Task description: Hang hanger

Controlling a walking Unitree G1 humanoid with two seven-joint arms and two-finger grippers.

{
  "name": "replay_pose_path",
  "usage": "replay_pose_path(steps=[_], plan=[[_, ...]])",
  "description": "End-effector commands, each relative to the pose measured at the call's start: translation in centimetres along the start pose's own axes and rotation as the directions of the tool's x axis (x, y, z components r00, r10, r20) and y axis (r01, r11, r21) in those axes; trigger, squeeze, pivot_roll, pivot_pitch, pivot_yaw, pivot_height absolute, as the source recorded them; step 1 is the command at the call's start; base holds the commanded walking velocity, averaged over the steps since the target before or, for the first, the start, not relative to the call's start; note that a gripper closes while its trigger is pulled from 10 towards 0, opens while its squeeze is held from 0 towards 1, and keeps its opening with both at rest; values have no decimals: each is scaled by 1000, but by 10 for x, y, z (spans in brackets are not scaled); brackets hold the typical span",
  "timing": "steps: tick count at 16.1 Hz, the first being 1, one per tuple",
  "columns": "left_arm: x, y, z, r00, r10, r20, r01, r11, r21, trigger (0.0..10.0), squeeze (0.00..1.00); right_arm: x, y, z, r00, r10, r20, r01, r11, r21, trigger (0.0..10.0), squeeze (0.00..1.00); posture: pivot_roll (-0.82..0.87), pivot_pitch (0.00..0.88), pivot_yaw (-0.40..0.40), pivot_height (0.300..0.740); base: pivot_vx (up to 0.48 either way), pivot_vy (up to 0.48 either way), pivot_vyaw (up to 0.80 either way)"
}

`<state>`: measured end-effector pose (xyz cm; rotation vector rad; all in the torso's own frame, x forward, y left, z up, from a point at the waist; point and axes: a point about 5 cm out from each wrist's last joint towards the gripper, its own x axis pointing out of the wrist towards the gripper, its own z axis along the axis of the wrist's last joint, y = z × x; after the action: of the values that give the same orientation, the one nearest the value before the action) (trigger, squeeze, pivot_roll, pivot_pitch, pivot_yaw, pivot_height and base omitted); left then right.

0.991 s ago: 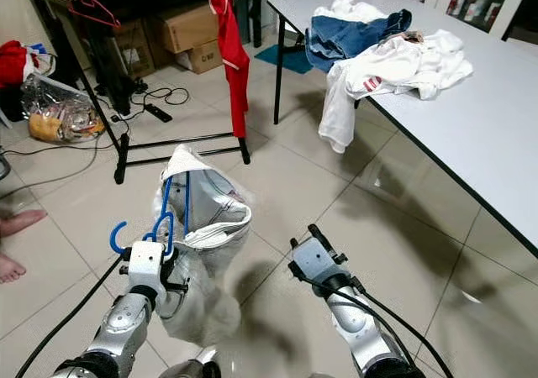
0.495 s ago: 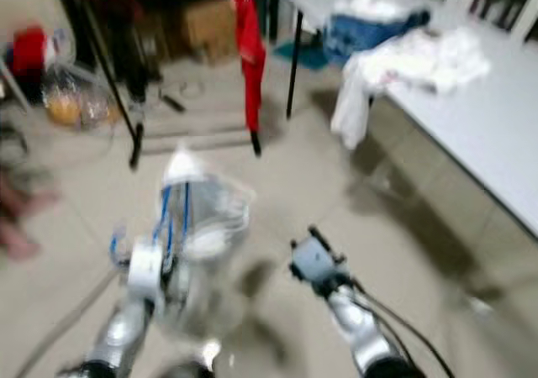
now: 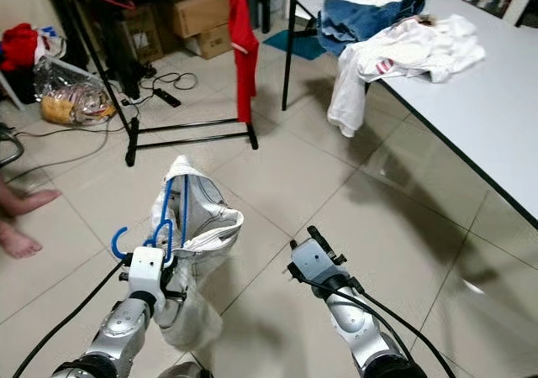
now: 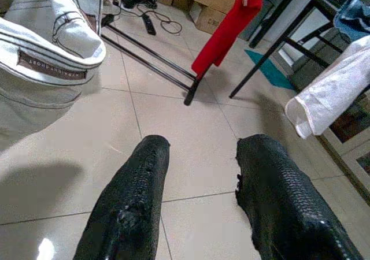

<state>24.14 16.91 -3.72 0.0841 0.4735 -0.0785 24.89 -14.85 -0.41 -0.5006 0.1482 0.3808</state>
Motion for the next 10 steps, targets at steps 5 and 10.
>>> replay_pose_path(steps=[5, 10], plan=[[7, 2, 17, 998, -1, 64, 0, 1000, 23, 10000, 0, 0, 0, 0, 1000, 1, 2, -1, 1000, 0, 10000, 0, -28, 0, 49, 740, 0, 0, 0], [7, 2, 17, 998, -1, 64, 0, 1000, 23, 10000, 0, 0, 0, 0, 1000, 1, 2, -1, 1000, 0, 10000, 0, -28, 0, 49, 740, 0, 0, 0]])
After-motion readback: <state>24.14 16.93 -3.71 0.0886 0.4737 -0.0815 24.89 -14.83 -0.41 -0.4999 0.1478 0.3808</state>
